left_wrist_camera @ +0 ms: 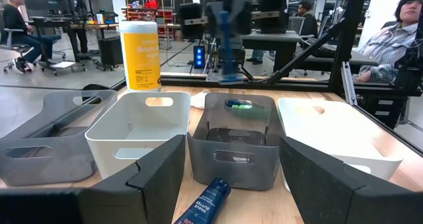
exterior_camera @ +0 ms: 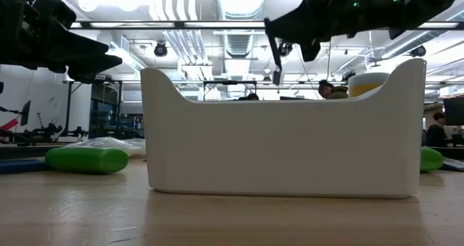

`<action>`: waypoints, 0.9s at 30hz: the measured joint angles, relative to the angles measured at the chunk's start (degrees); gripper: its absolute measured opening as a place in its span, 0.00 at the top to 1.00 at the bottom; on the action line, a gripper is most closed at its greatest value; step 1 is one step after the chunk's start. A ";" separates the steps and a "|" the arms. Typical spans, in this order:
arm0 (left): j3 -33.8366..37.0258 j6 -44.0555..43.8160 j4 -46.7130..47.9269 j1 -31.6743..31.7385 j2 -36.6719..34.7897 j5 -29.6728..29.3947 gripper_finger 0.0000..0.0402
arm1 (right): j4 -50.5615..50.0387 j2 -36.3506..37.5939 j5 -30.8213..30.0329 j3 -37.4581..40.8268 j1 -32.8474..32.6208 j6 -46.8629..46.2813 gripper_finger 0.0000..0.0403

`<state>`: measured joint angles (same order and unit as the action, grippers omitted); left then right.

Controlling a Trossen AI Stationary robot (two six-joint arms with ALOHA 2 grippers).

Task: Pick & Place Travel size toiletries
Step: Put the right blue razor into the white bin

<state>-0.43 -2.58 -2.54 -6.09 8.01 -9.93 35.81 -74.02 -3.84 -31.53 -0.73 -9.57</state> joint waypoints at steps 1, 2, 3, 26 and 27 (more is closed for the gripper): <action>0.00 0.01 0.01 0.00 0.00 0.00 0.38 | 0.00 0.00 0.00 0.01 -1.03 0.10 0.94; 0.01 -0.01 0.02 0.00 0.00 -0.01 0.38 | 0.00 0.00 0.00 0.00 -2.11 0.12 0.94; 0.00 -0.01 0.02 -0.01 0.00 0.00 0.38 | 0.00 0.00 0.17 0.00 -3.13 0.14 0.94; 0.00 0.01 0.01 0.00 0.04 0.00 0.38 | -13.29 -5.06 2.99 -9.32 -21.08 12.43 0.94; 0.00 0.01 0.01 0.01 0.06 -0.02 0.38 | -15.48 -5.60 3.01 -10.33 -21.35 13.14 0.94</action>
<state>-0.43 -2.57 -2.53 -6.09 8.07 -9.96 20.33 -79.62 -0.83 -41.86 -22.09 3.57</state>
